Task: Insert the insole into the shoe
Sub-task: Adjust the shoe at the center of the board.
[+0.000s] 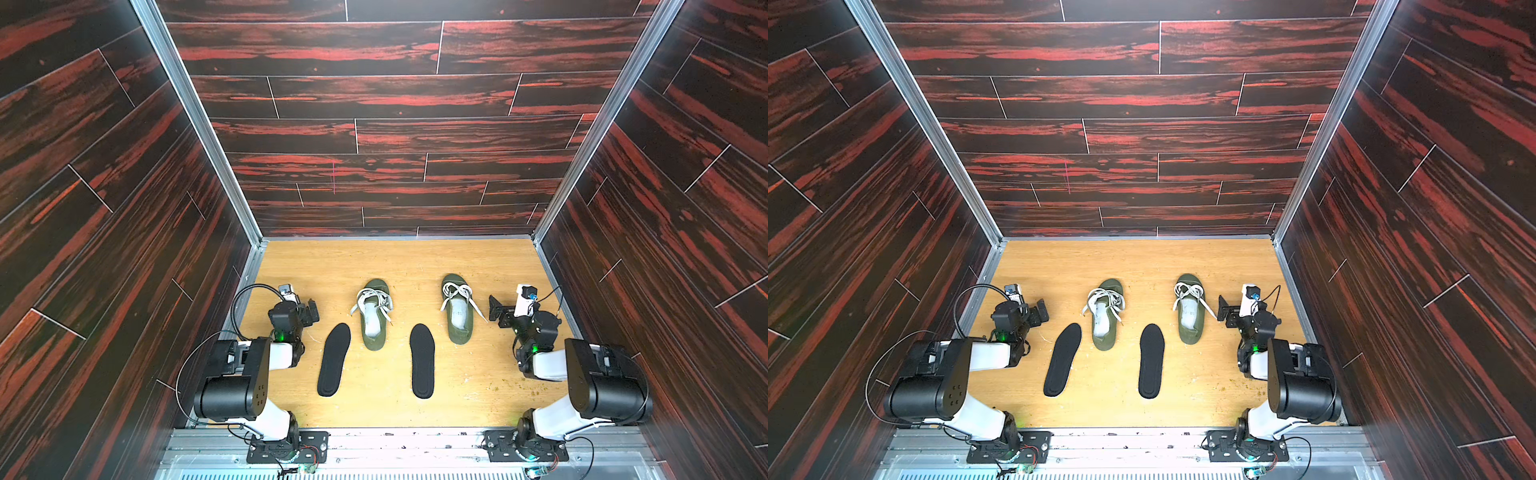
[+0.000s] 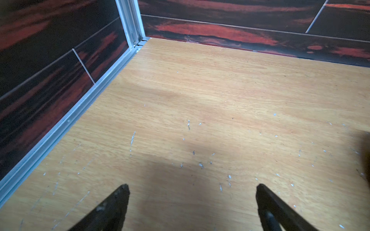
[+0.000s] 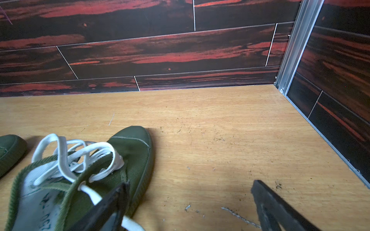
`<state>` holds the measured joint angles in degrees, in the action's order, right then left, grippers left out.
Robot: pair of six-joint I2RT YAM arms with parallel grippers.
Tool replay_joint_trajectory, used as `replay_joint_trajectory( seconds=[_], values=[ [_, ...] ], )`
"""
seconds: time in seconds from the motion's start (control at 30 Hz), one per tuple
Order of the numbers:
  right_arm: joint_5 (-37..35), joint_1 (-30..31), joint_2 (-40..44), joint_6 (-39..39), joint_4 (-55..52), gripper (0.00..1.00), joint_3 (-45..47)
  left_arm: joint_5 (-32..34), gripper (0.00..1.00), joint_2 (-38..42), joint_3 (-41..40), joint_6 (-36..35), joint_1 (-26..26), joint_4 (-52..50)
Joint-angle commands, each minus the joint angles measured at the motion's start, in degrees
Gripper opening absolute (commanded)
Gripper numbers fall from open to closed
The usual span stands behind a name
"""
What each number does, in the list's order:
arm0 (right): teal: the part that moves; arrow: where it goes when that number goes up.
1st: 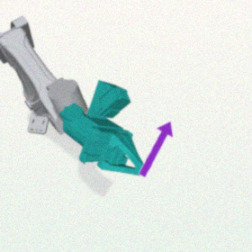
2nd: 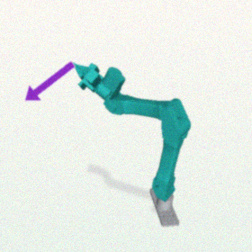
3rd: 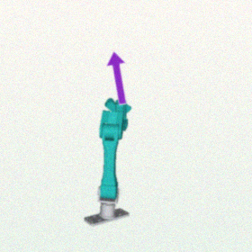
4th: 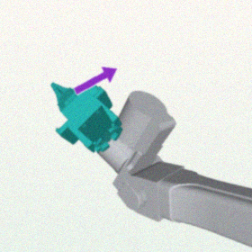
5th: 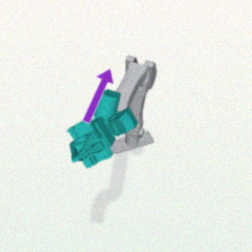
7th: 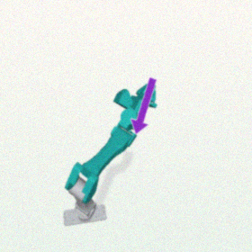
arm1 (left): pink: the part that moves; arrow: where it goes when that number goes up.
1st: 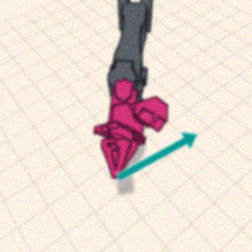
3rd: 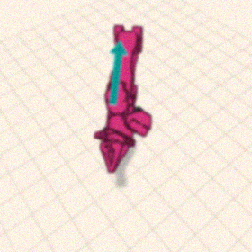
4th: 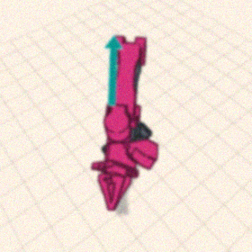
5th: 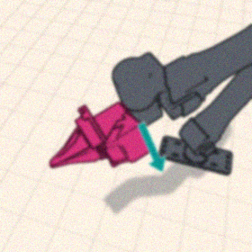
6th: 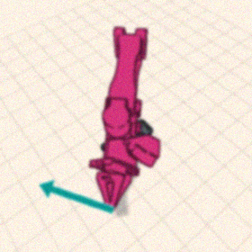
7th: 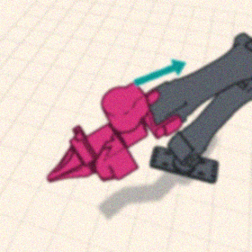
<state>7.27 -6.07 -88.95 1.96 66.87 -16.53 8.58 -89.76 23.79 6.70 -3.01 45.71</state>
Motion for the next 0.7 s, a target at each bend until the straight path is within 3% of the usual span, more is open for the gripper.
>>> replay_joint_trajectory(
  seconds=[0.0,0.1,0.23,0.3,0.4,0.5,0.6,0.67],
  values=[
    [0.73,-0.53,-0.53,0.71,0.23,0.99,-0.25,4.39,1.00,2.92,1.62,1.40,-0.33,-1.46],
    [-0.14,-0.54,3.25,0.73,-5.95,0.98,-2.07,7.62,1.00,4.89,4.83,2.28,-0.33,-6.75],
    [-3.19,2.24,7.83,-1.21,-26.64,0.95,-11.08,12.95,1.00,7.09,16.00,6.15,-0.57,-28.41],
    [-6.00,5.21,8.74,-1.63,-33.35,0.95,-14.59,10.52,0.98,7.06,20.06,8.07,-1.04,-34.62],
    [-8.72,10.38,10.37,-0.37,-40.85,0.95,-18.58,5.52,0.91,5.61,27.85,13.37,-0.87,-46.24],
    [-11.80,17.33,10.44,0.46,-50.19,0.93,-23.57,7.94,0.86,3.60,34.54,21.92,0.81,-59.82],
    [-12.98,24.57,9.37,3.51,-60.07,0.90,-29.23,6.72,0.85,4.65,35.84,26.66,3.59,-67.60],
    [-13.14,29.78,9.06,5.46,-64.39,0.88,-31.85,8.07,0.85,6.90,35.83,27.70,8.10,-71.41]
  ],
)
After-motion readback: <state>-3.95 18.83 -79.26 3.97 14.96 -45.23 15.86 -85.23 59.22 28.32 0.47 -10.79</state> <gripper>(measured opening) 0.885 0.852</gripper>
